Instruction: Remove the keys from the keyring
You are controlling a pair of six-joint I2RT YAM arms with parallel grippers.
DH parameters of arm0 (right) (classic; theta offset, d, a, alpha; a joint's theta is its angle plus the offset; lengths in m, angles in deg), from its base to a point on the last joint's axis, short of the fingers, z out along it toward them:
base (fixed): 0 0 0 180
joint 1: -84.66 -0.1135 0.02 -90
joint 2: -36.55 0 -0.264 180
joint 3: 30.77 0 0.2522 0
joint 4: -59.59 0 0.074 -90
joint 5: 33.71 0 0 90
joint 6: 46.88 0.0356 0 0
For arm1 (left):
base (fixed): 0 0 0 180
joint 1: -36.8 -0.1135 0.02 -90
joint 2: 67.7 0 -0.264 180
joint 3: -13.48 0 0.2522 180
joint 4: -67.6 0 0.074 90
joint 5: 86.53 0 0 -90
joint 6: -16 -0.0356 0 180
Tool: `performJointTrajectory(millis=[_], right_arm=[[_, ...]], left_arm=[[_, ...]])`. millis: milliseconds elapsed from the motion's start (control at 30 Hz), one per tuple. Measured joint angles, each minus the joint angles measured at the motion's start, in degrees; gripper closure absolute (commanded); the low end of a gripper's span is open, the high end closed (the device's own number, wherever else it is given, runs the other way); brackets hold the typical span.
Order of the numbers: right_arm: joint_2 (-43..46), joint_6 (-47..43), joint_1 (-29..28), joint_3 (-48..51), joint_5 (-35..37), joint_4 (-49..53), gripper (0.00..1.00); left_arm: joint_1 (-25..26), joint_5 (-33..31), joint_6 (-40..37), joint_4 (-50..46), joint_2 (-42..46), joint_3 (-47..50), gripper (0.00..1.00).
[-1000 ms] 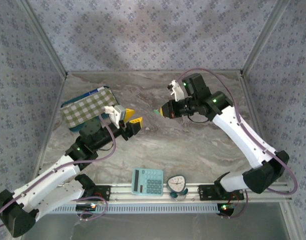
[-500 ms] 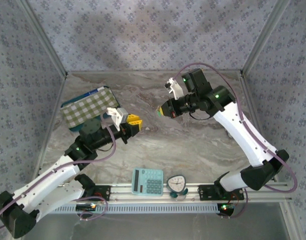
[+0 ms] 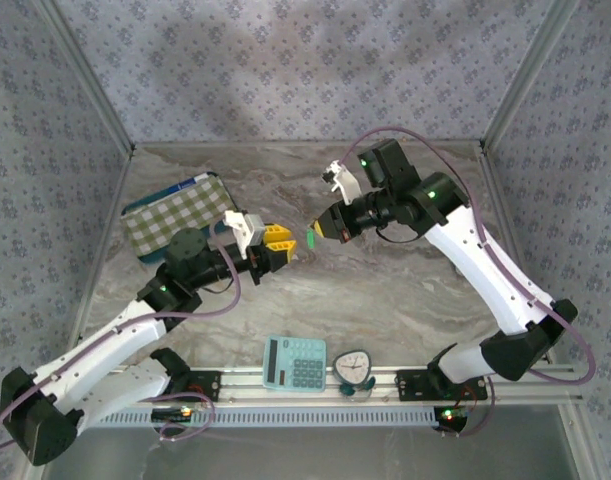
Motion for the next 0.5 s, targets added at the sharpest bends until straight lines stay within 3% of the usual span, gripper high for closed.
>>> performJointTrajectory(millis=[133, 300, 500], right_arm=[[0.0, -0.4, -0.8, -0.3, -0.2, 0.0, 1.00], [0.0, -0.9, -1.9, -0.9, -0.4, 0.0, 1.00], [0.0, -1.3, -3.0, -0.9, -0.4, 0.0, 1.00]], left_arm=[[0.0, 2.4, -0.5, 0.9, -1.4, -0.5, 0.71], [0.0, 5.0, -1.6, 2.6, -2.6, -0.6, 0.78], [0.0, 6.2, -2.3, 2.8, -3.4, -1.2, 0.75]])
